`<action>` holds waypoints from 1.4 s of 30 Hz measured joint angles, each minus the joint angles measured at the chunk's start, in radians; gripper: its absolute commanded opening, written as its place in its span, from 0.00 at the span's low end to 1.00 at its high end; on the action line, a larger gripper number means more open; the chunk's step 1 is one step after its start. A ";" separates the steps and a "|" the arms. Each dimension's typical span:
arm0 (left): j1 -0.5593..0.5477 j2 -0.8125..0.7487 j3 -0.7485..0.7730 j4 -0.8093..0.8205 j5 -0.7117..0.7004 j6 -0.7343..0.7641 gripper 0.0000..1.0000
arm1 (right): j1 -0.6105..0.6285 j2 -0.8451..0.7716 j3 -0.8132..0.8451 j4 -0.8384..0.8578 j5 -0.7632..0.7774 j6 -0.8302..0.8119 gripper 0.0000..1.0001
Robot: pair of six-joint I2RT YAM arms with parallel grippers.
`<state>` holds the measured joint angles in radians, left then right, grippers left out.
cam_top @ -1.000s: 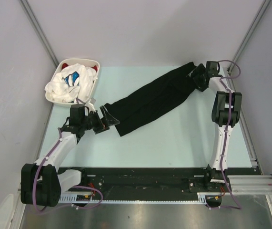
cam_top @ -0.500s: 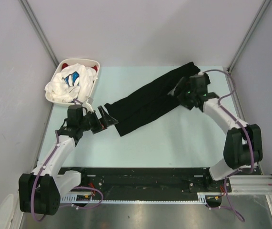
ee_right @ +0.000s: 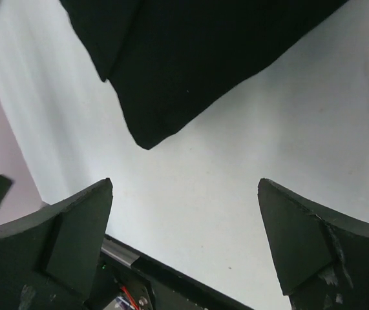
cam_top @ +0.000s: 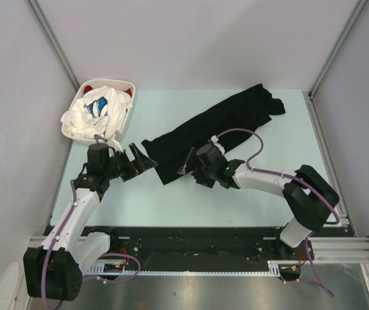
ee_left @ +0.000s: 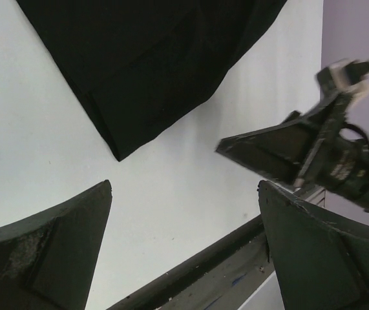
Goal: Fold and stack the t-shirts
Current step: Fold the tshirt
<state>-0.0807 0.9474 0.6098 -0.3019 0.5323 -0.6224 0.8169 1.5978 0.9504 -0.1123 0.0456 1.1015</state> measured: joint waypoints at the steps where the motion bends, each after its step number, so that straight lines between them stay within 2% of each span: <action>1: 0.000 -0.011 0.000 -0.004 -0.001 0.000 1.00 | 0.021 0.028 0.000 0.019 0.008 0.017 0.98; 6: 0.011 -0.051 0.000 -0.021 -0.003 0.003 1.00 | 0.069 0.160 0.000 0.121 0.042 0.095 0.96; 14: 0.037 -0.052 -0.005 -0.048 -0.003 0.020 1.00 | 0.065 0.239 0.014 0.297 0.071 0.140 0.92; 17: 0.040 -0.049 -0.008 -0.053 -0.003 0.023 1.00 | 0.064 0.269 0.023 0.351 0.071 0.150 0.86; 23: 0.047 -0.029 -0.008 -0.054 -0.003 0.032 1.00 | 0.064 0.323 0.040 0.425 0.071 0.162 0.65; 24: 0.047 -0.027 -0.008 -0.054 -0.003 0.032 1.00 | 0.064 0.332 0.042 0.433 0.071 0.163 0.56; 29: 0.050 -0.025 -0.008 -0.056 -0.003 0.040 1.00 | 0.061 0.356 0.048 0.430 0.076 0.154 0.32; 30: 0.051 -0.024 -0.008 -0.057 -0.003 0.045 1.00 | 0.061 0.360 0.048 0.425 0.078 0.155 0.20; 33: 0.051 -0.024 -0.009 -0.058 -0.003 0.048 1.00 | 0.060 0.365 0.047 0.406 0.082 0.145 0.01; 42: 0.058 -0.017 -0.034 -0.060 -0.003 0.058 1.00 | 0.067 0.353 0.053 0.357 0.099 0.095 0.00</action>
<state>-0.0227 0.9302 0.5755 -0.3622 0.5297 -0.5644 0.8841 1.9507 1.0035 0.2443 0.1448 1.1965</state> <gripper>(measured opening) 0.996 0.010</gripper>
